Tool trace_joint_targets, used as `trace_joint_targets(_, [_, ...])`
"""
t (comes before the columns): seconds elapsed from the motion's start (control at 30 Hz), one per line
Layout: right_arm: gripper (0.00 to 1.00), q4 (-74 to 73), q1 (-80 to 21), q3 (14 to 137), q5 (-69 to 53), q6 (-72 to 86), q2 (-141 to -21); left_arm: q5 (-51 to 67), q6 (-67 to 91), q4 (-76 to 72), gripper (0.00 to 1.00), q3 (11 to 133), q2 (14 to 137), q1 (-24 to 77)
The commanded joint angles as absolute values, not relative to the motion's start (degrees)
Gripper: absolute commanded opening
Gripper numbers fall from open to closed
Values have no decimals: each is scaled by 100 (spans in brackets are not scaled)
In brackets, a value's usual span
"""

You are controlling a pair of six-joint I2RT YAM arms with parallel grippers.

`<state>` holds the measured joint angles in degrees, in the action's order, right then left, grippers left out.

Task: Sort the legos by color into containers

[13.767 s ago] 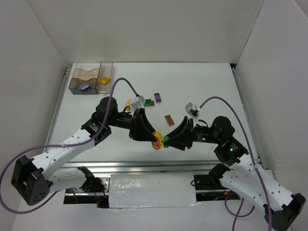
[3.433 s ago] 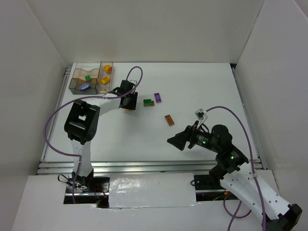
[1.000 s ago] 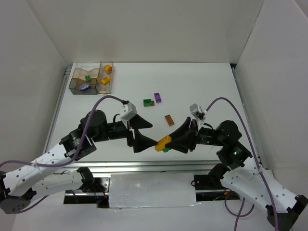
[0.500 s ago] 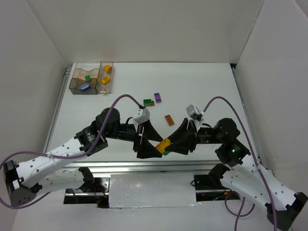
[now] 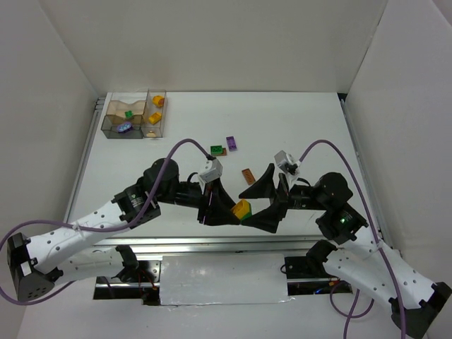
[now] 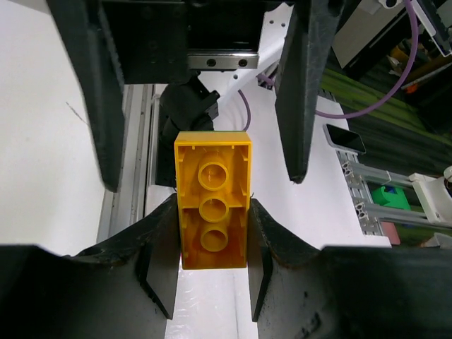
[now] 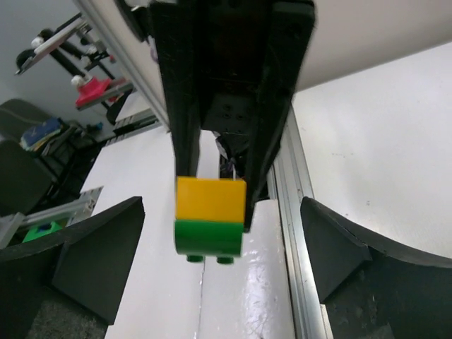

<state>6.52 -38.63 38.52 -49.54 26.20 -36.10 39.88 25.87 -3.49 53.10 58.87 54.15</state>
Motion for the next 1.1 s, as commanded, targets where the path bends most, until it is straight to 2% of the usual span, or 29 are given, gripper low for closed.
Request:
trace_joint_targets(0.0, [100,1001,-3858,3683,-4562,2847,-3420,3858,2549,-738,0,5300,5538,5449])
trace_joint_targets(0.13, [100,1441,-3867,3437,-4921,3093,-3427,3920,2584,-843,0,5256,5405,5449])
trace_joint_targets(0.43, [93,1995,-3867,3384,-5115,3401,-3533,4078,2637,-958,0,5212,5528,5449])
trace_joint_targets(0.53, [88,2021,-3867,3436,-5089,3436,-3507,4043,2619,-932,0,5203,5555,5449])
trace_joint_targets(0.63, [66,1978,-3858,3454,-5010,3402,-3454,3982,2575,-888,0,5186,5563,5449])
trace_joint_targets(0.7, [62,1925,-3867,3437,-4966,3366,-3437,3964,2566,-870,0,5177,5572,5449])
trace_joint_targets(0.73, [52,1907,-3876,3410,-4940,3358,-3437,3929,2558,-853,0,5194,5564,5449])
trace_joint_targets(0.8, [42,1855,-3867,3393,-4826,3340,-3428,3911,2549,-826,0,5177,5563,5449])
trace_joint_targets(0.83, [31,1846,-3876,3375,-4808,3331,-3419,3876,2549,-817,0,5185,5572,5449])
trace_joint_targets(0.9, [17,1846,-3867,3366,-4738,3357,-3428,3876,2549,-800,0,5194,5607,5449])
trace_joint_targets(0.93, [0,1854,-3876,3366,-4720,3357,-3436,3867,2549,-782,0,5220,5625,5449])
trace_joint_targets(1.07, [0,1976,-3867,3331,-4904,3313,-3516,3815,2575,-800,0,5212,5625,5449])
